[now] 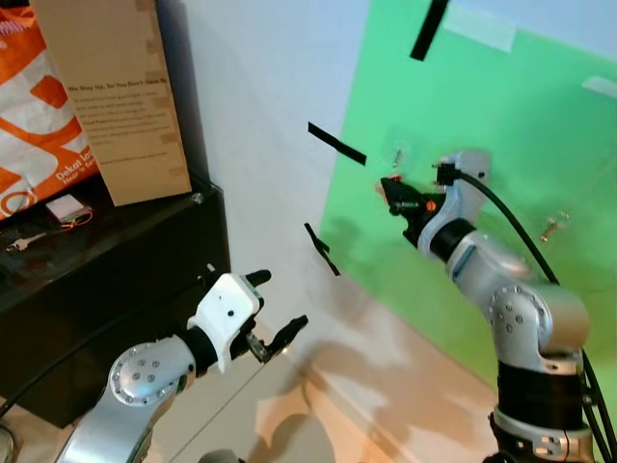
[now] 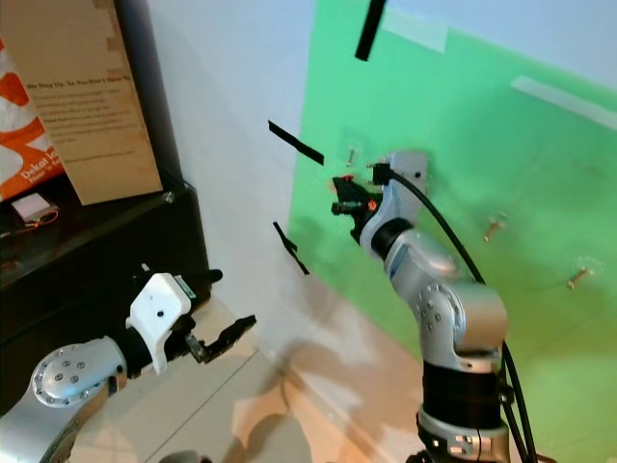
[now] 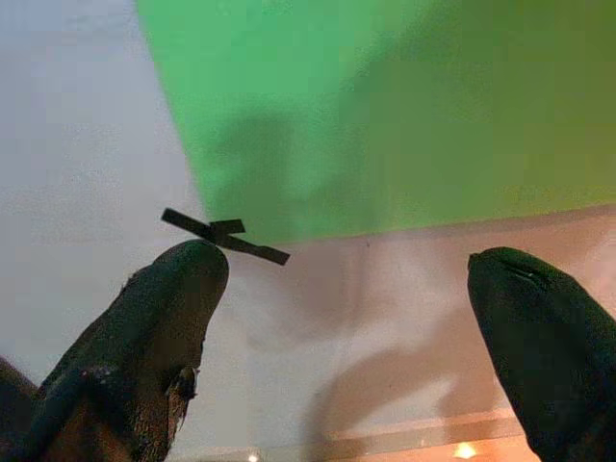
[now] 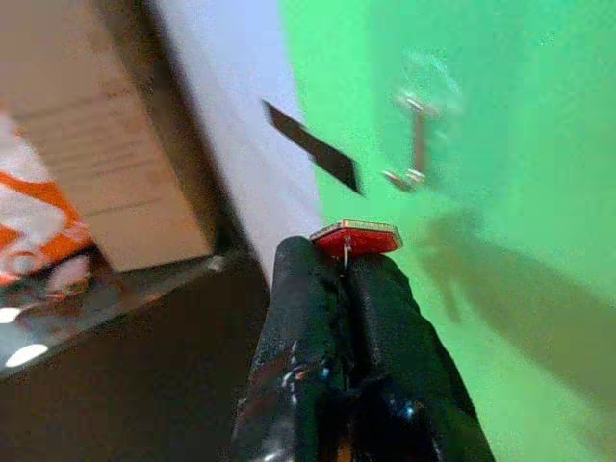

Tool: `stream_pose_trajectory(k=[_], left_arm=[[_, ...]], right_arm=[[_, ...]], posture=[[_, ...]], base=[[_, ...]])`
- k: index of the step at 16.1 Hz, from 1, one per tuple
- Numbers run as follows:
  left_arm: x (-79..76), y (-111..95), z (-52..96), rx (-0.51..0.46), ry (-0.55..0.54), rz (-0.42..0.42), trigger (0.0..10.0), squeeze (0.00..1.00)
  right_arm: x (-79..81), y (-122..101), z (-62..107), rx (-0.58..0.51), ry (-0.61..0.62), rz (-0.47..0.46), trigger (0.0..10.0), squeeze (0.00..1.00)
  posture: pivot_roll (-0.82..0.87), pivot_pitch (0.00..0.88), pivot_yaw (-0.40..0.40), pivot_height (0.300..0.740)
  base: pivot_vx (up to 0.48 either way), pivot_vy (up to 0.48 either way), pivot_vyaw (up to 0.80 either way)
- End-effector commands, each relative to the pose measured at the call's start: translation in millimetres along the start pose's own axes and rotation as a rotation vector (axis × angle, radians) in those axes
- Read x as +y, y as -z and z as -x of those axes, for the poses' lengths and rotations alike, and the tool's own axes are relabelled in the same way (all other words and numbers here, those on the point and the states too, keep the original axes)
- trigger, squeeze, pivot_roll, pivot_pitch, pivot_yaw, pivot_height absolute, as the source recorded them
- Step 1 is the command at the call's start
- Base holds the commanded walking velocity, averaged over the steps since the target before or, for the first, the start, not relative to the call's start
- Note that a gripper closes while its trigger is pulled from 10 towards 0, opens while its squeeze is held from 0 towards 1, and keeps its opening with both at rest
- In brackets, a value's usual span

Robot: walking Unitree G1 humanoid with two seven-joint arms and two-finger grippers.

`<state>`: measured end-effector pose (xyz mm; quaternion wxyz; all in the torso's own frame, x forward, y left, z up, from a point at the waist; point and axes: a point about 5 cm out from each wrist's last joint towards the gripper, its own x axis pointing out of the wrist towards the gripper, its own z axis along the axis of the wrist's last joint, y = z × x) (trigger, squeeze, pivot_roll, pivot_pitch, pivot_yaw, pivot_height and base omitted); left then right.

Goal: Hang keys on a hook

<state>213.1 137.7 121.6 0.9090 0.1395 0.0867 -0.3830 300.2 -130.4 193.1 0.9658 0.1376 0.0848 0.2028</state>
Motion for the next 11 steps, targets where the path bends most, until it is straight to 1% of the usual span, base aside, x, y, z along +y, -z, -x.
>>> stream_pose_trajectory(k=[1,2,4,5,8,11], left_arm=[[-3.0,-1.5,-1.7,-0.012,0.021,-0.001,10.0,0.00],[-4.7,0.3,-1.7,-0.006,0.019,0.006,10.0,0.00],[-7.2,-1.7,-3.1,-0.013,0.029,0.005,10.0,0.00],[-4.7,-1.3,-2.1,-0.014,0.018,0.006,10.0,0.00],[-5.2,-1.6,-2.0,-0.014,0.018,0.005,10.0,0.00],[-5.1,-2.0,-1.4,-0.013,0.015,0.002,10.0,0.00]], right_arm=[[7.4,-4.1,0.9,-0.018,-0.037,0.011,10.0,0.00],[8.2,-2.0,0.2,-0.012,-0.025,0.014,10.0,0.00],[8.6,-4.6,1.0,-0.025,-0.028,-0.002,10.0,0.00],[10.4,-6.6,0.6,-0.037,-0.040,-0.013,10.0,0.00],[11.3,-7.6,0.5,-0.038,-0.049,-0.011,10.0,0.00],[0.9,-13.3,-8.3,-0.073,0.048,-0.041,10.0,0.00]], posture=[[0.01,0.000,-0.066,0.740],[0.01,0.000,-0.059,0.740],[0.01,0.000,-0.071,0.740],[0.01,0.000,-0.071,0.740],[0.01,0.000,-0.070,0.740],[0.02,0.000,-0.078,0.740]], base=[[0.000,0.000,0.00],[0.000,0.000,0.00],[0.000,0.000,0.00],[0.000,0.000,0.00],[0.000,0.000,0.00],[0.000,0.000,0.00]])
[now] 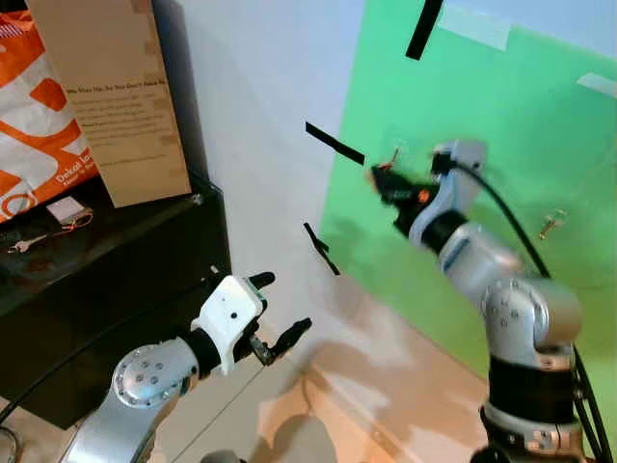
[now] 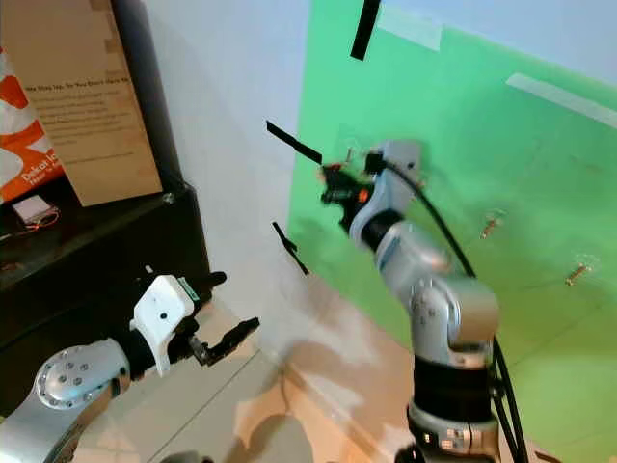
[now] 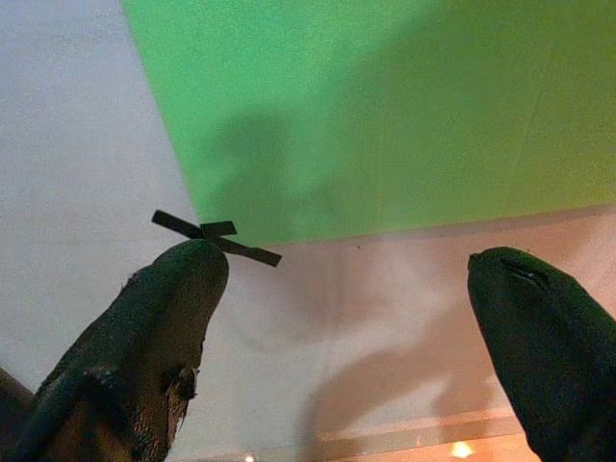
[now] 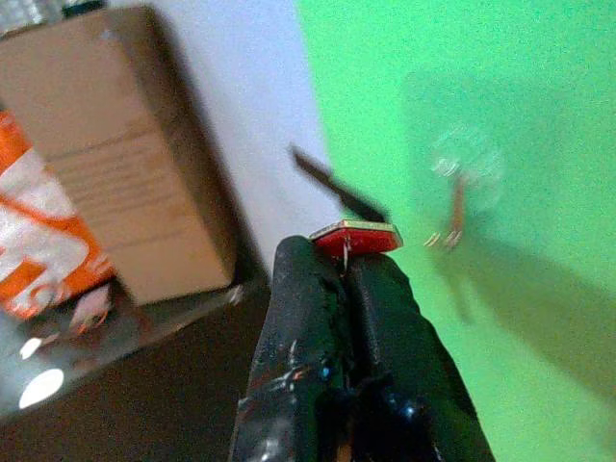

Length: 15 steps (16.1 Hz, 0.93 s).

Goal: Hang keys on a hook

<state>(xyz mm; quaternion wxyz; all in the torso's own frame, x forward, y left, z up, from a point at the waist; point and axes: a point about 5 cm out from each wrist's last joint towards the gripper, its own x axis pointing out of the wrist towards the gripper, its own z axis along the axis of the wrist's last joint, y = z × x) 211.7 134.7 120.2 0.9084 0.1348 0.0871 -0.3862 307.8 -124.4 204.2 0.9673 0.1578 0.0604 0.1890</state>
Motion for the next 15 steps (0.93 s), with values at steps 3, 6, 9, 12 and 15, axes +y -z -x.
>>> stream_pose_trajectory(k=[3,6,9,12,15], left_arm=[[-2.5,-3.3,1.7,-0.012,0.008,-0.006,10.0,0.00],[-3.1,-3.2,2.4,-0.011,0.010,-0.006,10.0,0.00],[-3.5,-2.8,2.7,-0.009,0.013,-0.006,10.0,0.00],[-3.2,-3.1,1.0,-0.010,0.018,-0.008,10.0,0.00],[-2.5,-3.9,-0.1,-0.013,0.018,-0.009,10.0,0.00]], right_arm=[[-7.1,-5.2,-2.1,-0.031,0.045,-0.025,10.0,0.00],[-8.8,-5.4,-3.9,-0.034,0.055,-0.034,10.0,0.00],[-14.9,-3.5,-5.2,-0.029,0.098,-0.058,10.0,0.00],[-19.0,0.9,-5.4,0.001,0.122,-0.051,10.0,0.00],[-24.7,3.9,-5.2,0.018,0.157,-0.055,10.0,0.00]], posture=[[0.03,0.000,-0.082,0.740],[0.03,0.000,-0.083,0.740],[0.03,0.000,-0.082,0.740],[0.03,0.000,-0.080,0.740],[0.03,0.000,-0.081,0.740]], base=[[0.000,0.000,0.00],[0.000,0.000,0.00],[0.000,0.000,0.00],[0.000,0.000,0.00],[0.000,0.000,0.00]])
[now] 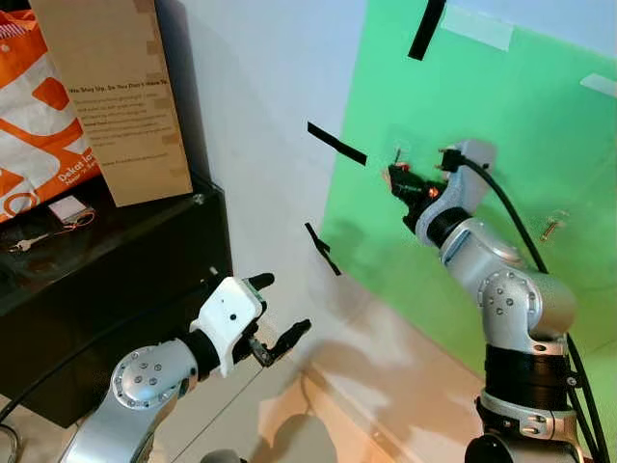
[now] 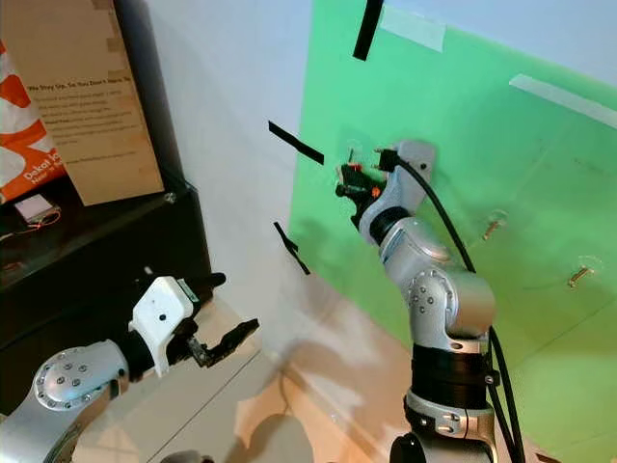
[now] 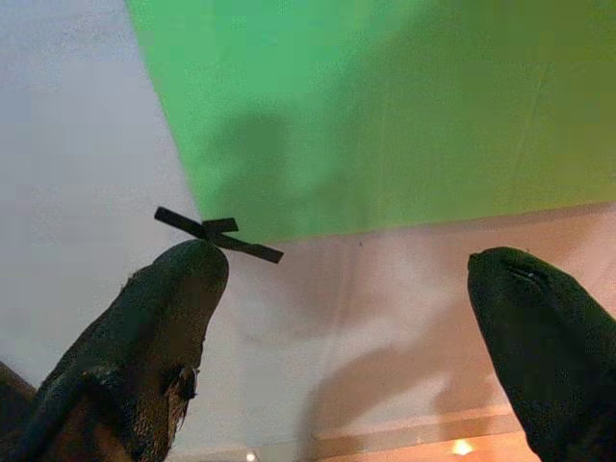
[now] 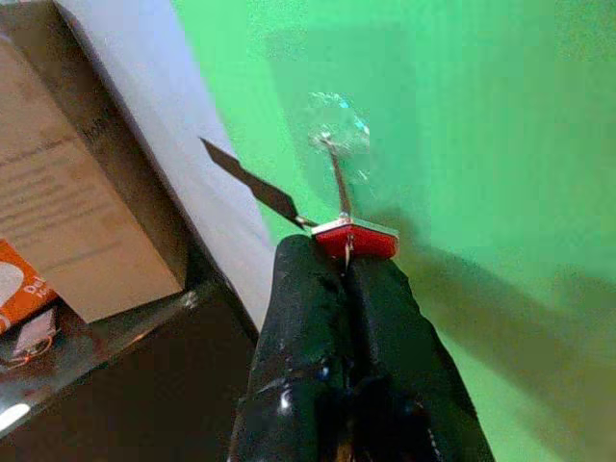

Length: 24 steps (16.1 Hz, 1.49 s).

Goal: Hang keys on a hook

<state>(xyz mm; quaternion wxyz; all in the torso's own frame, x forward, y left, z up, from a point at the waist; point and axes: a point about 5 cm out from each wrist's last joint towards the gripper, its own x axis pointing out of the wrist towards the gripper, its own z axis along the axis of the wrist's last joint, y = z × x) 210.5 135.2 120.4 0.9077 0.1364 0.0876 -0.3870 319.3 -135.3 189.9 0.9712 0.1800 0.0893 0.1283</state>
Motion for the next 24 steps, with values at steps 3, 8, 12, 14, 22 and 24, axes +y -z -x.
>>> stream_pose_trajectory(k=[3,8,12,14,22,24], left_arm=[[-3.1,-4.2,-1.2,-0.017,0.014,-0.006,10.0,0.00],[-4.3,-4.9,-1.7,-0.019,0.018,-0.006,10.0,0.00],[-5.1,-5.3,-3.0,-0.020,0.020,-0.008,10.0,0.00],[-4.9,-4.2,-3.3,-0.018,0.013,-0.007,10.0,0.00],[-3.2,-4.0,-8.5,-0.029,-0.018,-0.008,10.0,0.00],[0.0,-3.1,-7.8,-0.026,-0.021,-0.014,10.0,0.00]], right_arm=[[-12.3,-1.0,2.4,0.005,0.052,0.000,10.0,0.00],[-18.3,10.4,4.9,0.042,0.073,-0.001,10.0,0.00],[-19.6,12.7,8.3,0.052,0.056,0.005,10.0,0.00],[-17.6,8.5,11.5,0.027,0.034,0.004,10.0,0.00],[-23.3,0.9,19.3,-0.006,0.014,0.008,10.0,0.00],[-23.1,-1.0,19.6,-0.019,0.015,0.007,10.0,0.00]], posture=[[0.03,0.000,-0.085,0.740],[0.03,0.000,-0.086,0.740],[0.03,0.000,-0.088,0.740],[0.03,0.000,-0.087,0.740],[0.03,0.000,-0.101,0.740],[0.03,0.000,-0.099,0.740]], base=[[0.000,0.000,0.00],[0.000,0.000,0.00],[0.000,0.000,0.00],[0.000,0.000,0.00],[0.000,0.000,0.00],[0.000,0.000,0.00]])
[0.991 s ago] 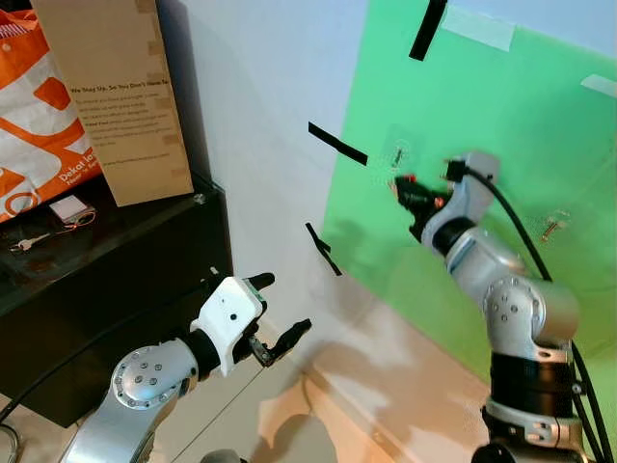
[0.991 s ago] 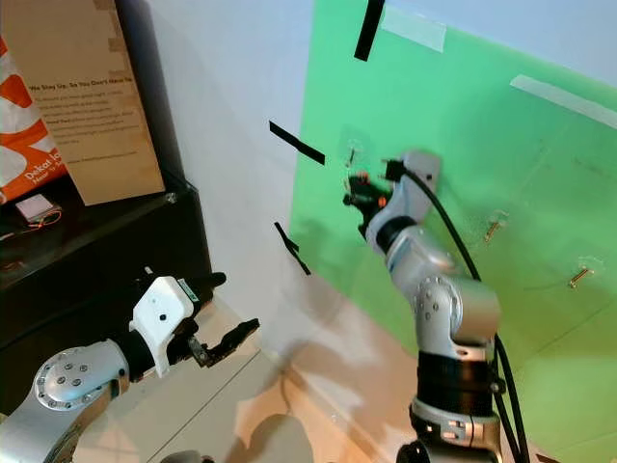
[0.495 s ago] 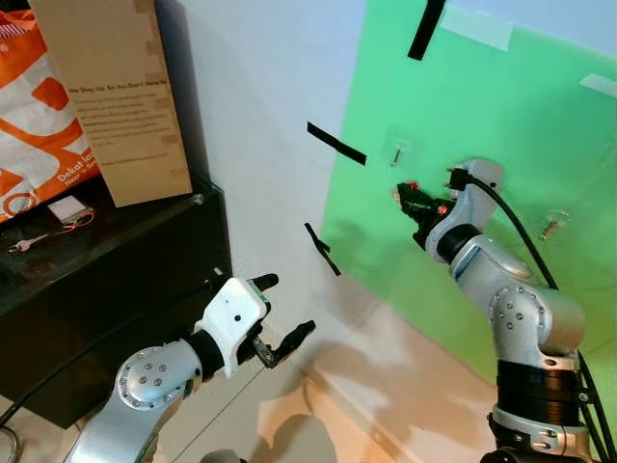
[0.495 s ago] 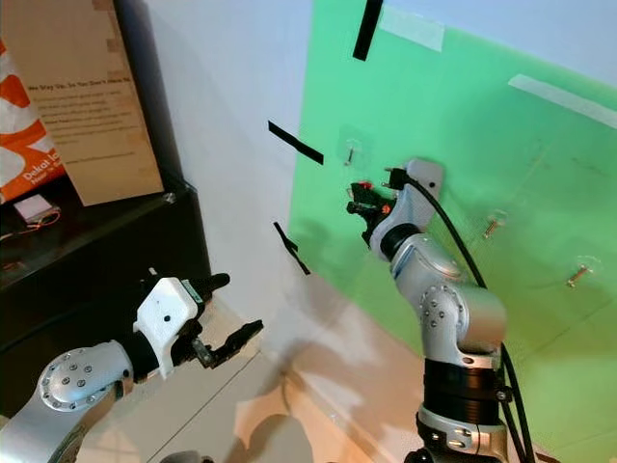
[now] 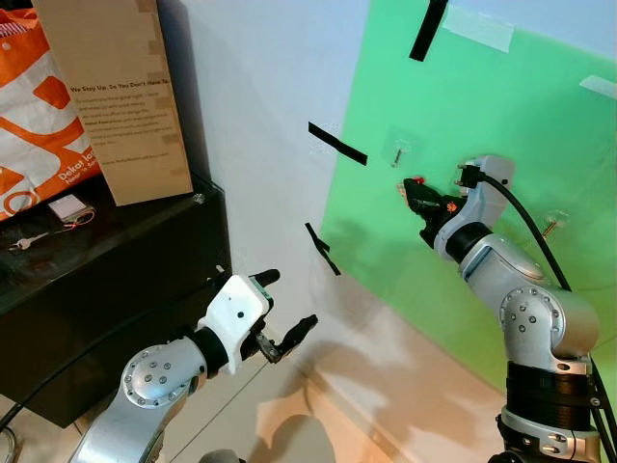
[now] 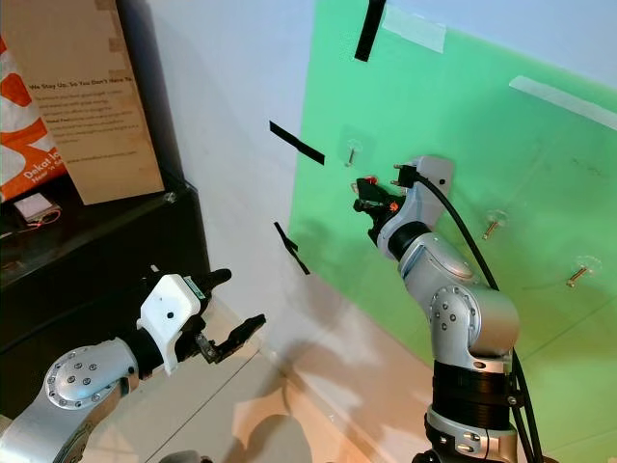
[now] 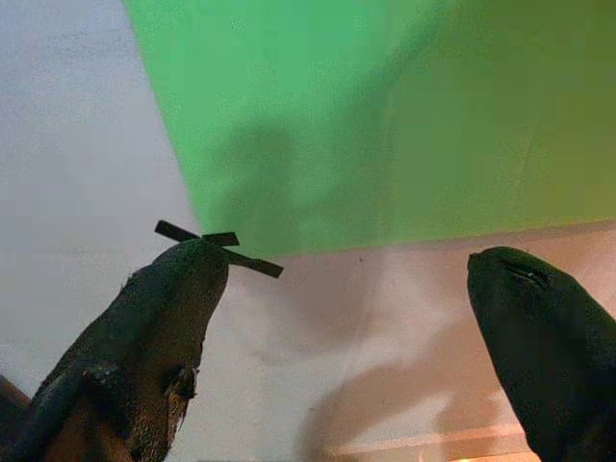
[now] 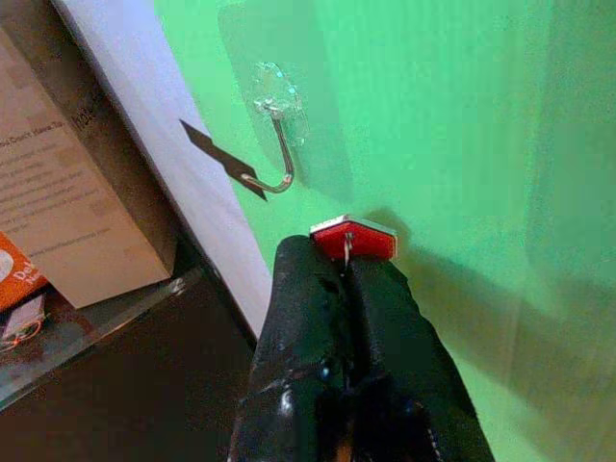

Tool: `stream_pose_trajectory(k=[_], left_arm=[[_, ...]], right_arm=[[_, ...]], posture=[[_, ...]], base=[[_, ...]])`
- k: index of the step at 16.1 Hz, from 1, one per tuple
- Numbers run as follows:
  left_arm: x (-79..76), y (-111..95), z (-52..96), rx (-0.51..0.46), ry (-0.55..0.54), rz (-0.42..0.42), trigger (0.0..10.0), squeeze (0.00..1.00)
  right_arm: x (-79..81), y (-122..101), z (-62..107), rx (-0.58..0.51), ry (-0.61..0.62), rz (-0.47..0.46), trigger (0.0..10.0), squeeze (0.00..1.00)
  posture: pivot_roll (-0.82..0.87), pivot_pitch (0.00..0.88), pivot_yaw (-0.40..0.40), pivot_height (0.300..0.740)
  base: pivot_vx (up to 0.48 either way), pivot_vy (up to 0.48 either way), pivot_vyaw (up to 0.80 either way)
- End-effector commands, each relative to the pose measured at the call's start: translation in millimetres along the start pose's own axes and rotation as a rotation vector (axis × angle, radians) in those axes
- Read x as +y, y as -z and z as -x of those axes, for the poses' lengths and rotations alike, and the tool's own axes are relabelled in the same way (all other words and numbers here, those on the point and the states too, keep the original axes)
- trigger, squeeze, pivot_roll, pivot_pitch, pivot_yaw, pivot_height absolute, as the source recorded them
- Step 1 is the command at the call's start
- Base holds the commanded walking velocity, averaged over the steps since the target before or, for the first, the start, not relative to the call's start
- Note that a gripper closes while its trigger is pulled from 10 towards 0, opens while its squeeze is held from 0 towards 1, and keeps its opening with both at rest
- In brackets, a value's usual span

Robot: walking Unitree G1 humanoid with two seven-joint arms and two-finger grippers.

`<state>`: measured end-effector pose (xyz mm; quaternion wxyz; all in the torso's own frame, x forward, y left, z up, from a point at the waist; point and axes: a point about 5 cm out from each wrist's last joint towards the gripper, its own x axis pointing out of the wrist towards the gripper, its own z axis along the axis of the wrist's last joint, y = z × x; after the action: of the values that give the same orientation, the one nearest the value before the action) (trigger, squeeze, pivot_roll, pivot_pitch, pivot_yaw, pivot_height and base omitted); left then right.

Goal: Hang keys on a hook

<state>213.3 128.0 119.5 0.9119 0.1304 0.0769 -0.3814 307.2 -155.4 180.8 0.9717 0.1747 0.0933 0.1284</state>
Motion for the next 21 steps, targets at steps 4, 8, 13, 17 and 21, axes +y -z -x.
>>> stream_pose_trajectory(k=[4,8,13,17,21], left_arm=[[2.8,-1.0,-1.9,-0.004,-0.008,-0.021,10.0,0.00],[2.8,-3.9,-1.3,-0.015,-0.008,-0.031,10.0,0.00],[0.9,-6.9,-3.8,-0.022,0.029,-0.038,10.0,0.00],[-2.1,-6.7,0.7,-0.016,0.022,-0.030,10.0,0.00],[-2.4,-9.8,2.7,-0.021,0.007,-0.032,10.0,0.00]], right_arm=[[5.0,-9.0,5.5,-0.057,-0.034,-0.001,10.0,0.00],[24.2,-12.1,2.7,-0.070,-0.134,-0.001,10.0,0.00],[31.7,-10.6,7.3,-0.057,-0.177,0.025,10.0,0.00],[39.4,-13.0,1.2,-0.062,-0.196,0.015,10.0,0.00],[40.3,-13.6,-11.2,-0.041,-0.167,0.017,10.0,0.00]], posture=[[0.02,0.000,-0.097,0.740],[0.03,0.000,-0.102,0.740],[0.00,0.000,-0.081,0.740],[0.01,0.000,-0.102,0.740],[0.02,0.000,-0.113,0.740]], base=[[0.000,0.000,0.00],[0.000,0.000,0.00],[0.000,0.000,0.00],[0.000,0.000,0.00],[0.000,0.000,0.00]])
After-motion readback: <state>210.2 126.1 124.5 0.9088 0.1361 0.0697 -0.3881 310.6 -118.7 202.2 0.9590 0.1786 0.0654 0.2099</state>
